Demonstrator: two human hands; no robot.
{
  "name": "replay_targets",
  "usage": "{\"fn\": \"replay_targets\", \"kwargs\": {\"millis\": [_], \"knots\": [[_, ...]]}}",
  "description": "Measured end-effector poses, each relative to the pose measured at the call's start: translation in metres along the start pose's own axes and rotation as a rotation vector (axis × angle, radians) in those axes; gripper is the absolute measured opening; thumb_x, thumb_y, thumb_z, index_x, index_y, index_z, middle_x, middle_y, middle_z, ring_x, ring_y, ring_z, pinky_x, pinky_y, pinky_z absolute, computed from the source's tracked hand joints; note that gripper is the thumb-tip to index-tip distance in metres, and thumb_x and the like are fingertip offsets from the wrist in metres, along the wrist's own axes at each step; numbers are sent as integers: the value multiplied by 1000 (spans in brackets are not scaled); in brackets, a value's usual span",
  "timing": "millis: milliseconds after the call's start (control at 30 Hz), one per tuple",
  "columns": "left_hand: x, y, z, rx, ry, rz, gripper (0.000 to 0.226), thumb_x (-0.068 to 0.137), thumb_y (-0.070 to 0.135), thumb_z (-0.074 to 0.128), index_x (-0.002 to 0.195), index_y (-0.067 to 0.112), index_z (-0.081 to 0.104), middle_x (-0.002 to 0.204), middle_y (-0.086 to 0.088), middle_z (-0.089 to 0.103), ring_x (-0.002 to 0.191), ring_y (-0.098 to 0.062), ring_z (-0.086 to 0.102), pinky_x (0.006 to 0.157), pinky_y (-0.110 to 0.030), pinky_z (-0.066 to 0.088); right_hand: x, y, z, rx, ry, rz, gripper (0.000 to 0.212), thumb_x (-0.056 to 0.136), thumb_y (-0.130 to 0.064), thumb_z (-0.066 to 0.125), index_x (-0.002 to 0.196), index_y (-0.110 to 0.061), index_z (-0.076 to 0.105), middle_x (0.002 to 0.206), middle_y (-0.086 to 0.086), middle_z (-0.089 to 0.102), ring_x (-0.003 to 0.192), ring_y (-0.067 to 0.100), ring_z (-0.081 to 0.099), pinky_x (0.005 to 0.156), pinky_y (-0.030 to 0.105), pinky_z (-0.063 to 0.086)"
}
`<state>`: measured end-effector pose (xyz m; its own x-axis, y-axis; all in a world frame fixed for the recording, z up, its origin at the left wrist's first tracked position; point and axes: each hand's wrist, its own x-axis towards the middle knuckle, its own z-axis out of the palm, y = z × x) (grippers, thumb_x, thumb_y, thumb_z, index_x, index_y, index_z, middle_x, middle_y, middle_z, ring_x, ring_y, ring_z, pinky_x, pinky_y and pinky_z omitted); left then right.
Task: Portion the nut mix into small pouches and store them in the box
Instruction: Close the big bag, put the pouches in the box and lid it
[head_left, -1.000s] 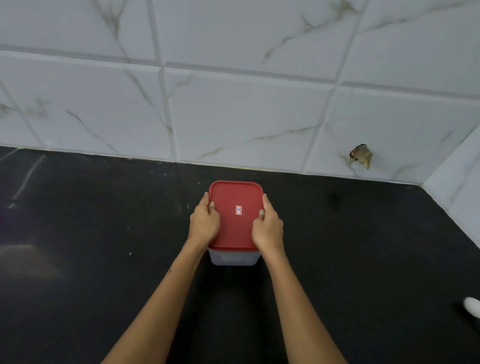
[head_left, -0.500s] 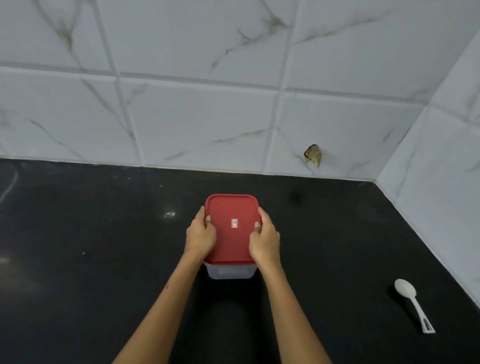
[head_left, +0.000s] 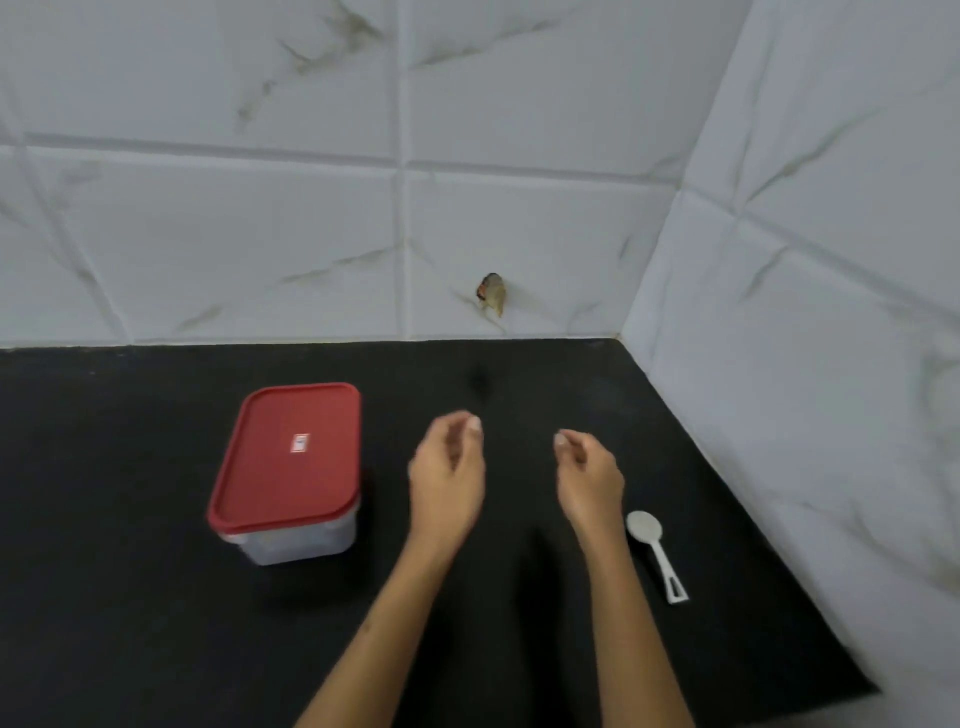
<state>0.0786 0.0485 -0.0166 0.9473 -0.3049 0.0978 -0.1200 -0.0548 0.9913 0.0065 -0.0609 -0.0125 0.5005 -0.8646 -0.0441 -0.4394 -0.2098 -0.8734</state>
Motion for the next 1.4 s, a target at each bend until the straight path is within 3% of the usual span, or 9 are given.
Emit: {"fn": "replay_targets", "kwargs": {"millis": [67, 167, 333, 433, 567, 800, 900, 1233, 1400], "knots": [[-19, -14, 45, -79, -186, -216, 18, 96, 27, 54, 82, 21, 64, 87, -3, 68, 88, -23, 64, 86, -37, 50, 5, 26, -31, -47, 105, 81, 27, 97, -20, 51, 118, -9, 63, 115, 9, 66, 107, 22, 60, 87, 24, 39], [-49, -24, 93, -63, -421, -483, 35, 98, 40, 47, 71, 19, 55, 75, -1, 58, 76, -18, 55, 73, -33, 47, 6, 60, -63, -131, 168, 220, 28, 97, -16, 50, 121, -9, 61, 120, 9, 63, 112, 25, 57, 82, 22, 35], [-85, -28, 135, 3, -544, -591, 46, 98, 52, 37, 66, 20, 49, 66, 6, 48, 60, -7, 44, 63, -27, 39, 4, 103, -85, -143, 108, 381, 28, 96, -14, 49, 122, -11, 60, 123, 8, 61, 113, 24, 56, 81, 23, 36], [-93, -24, 148, -27, -518, -606, 40, 101, 46, 33, 75, 23, 53, 78, 6, 57, 72, -5, 54, 72, -24, 45, 5, 113, -87, -123, 77, 396, 28, 95, -12, 50, 120, -12, 61, 121, 6, 62, 110, 22, 58, 84, 25, 41], [-93, -21, 153, -113, -497, -659, 37, 101, 45, 33, 89, 19, 56, 85, 1, 65, 78, -7, 61, 60, -17, 45, 9, 119, -87, -75, -6, 396, 23, 90, -9, 57, 111, -15, 65, 107, 2, 67, 97, 16, 63, 87, 30, 51], [-68, -19, 128, -136, -394, -596, 39, 99, 49, 36, 89, 20, 60, 95, -3, 69, 90, -14, 66, 78, -26, 51, 20, 97, -62, 0, -88, 321, 17, 86, -7, 62, 95, -20, 70, 84, -8, 68, 86, 10, 65, 81, 28, 53], [-46, -15, 98, -157, -288, -543, 49, 99, 50, 35, 97, 12, 65, 98, -7, 71, 95, -18, 67, 88, -32, 53, 23, 72, -29, 70, -147, 236, 16, 84, -7, 65, 88, -22, 70, 83, -7, 70, 84, 11, 67, 81, 28, 55], [6, -29, -18, -171, 66, -525, 40, 99, 44, 41, 83, 16, 64, 95, -9, 72, 92, -21, 68, 89, -37, 53, -5, 10, 96, 162, -387, 168, 16, 80, -7, 69, 84, -22, 72, 80, -4, 73, 79, 11, 70, 80, 34, 58], [7, -46, -42, -66, 100, -477, 24, 101, 27, 41, 94, 19, 63, 97, -2, 67, 96, -15, 64, 84, -29, 51, -18, 9, 134, 142, -424, 146, 13, 75, -14, 73, 86, -20, 74, 74, -5, 74, 71, 9, 72, 73, 36, 60]]}}
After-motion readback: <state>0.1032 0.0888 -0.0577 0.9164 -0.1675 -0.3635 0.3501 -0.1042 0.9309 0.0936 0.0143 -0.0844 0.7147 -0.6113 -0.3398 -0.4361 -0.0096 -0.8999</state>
